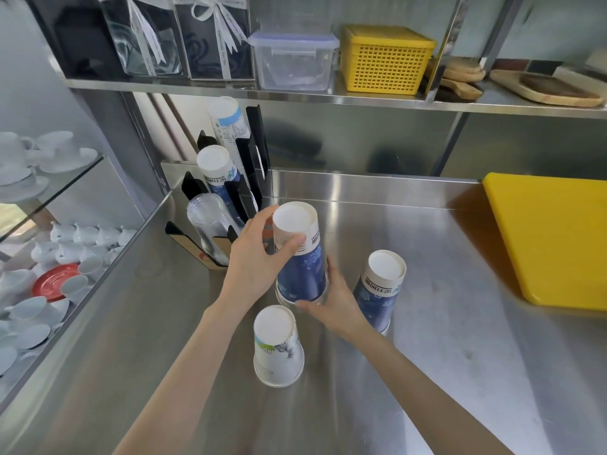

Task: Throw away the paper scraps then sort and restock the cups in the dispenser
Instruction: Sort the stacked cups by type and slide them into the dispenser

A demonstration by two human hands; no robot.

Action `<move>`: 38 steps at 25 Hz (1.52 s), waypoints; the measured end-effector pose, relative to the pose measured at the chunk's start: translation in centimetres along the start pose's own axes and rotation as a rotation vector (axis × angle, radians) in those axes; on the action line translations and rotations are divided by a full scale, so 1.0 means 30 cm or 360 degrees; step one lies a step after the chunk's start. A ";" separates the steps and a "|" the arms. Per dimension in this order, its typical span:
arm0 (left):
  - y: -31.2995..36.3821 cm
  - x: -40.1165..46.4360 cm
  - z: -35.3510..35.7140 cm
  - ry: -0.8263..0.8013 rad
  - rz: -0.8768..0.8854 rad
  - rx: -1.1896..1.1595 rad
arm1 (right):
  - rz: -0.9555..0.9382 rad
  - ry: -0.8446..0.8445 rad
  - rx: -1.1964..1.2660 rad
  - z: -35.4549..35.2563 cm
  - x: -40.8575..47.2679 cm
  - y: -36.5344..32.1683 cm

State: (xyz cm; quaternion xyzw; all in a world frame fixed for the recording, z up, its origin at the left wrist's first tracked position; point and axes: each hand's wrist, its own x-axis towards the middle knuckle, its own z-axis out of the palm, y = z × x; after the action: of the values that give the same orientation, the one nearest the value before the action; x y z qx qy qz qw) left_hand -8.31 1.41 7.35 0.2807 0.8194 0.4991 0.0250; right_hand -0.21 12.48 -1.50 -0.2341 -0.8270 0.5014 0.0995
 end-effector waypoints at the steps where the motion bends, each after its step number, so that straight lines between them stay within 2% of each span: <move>1: 0.006 0.005 -0.005 0.0007 0.0015 0.0022 | 0.0031 0.0012 0.0039 0.019 0.004 0.010; 7: 0.031 0.033 -0.040 0.0060 0.0049 -0.0008 | 0.0034 0.0089 0.0080 0.041 0.033 0.017; 15: 0.050 0.069 -0.124 0.0196 0.0001 -0.0109 | 0.0242 -0.0151 -0.0324 0.107 0.038 0.126; 24: 0.037 0.052 -0.143 0.0220 -0.0029 -0.0147 | 0.0321 -0.0271 -0.0339 0.118 0.056 0.138; 27: 0.054 0.046 -0.137 0.0256 0.0012 -0.0186 | 0.0213 -0.0182 -0.0285 0.054 0.045 0.080; 31: 0.085 0.038 -0.134 0.0269 0.0088 -0.0189 | -0.0185 0.0122 -0.0060 -0.075 -0.038 -0.051; 34: 0.114 0.020 -0.114 0.0147 0.0147 -0.0171 | -0.0436 0.0430 0.0049 -0.163 -0.091 -0.160; 38: 0.160 -0.042 -0.073 -0.0037 0.0242 -0.0204 | -0.0573 0.0462 0.0046 -0.241 -0.133 -0.258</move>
State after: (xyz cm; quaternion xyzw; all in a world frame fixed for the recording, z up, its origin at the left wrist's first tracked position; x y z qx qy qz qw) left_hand -5.86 0.67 12.13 0.3456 0.7619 0.5476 0.0144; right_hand 3.93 13.21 9.01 -0.1511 -0.8251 0.4484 0.3086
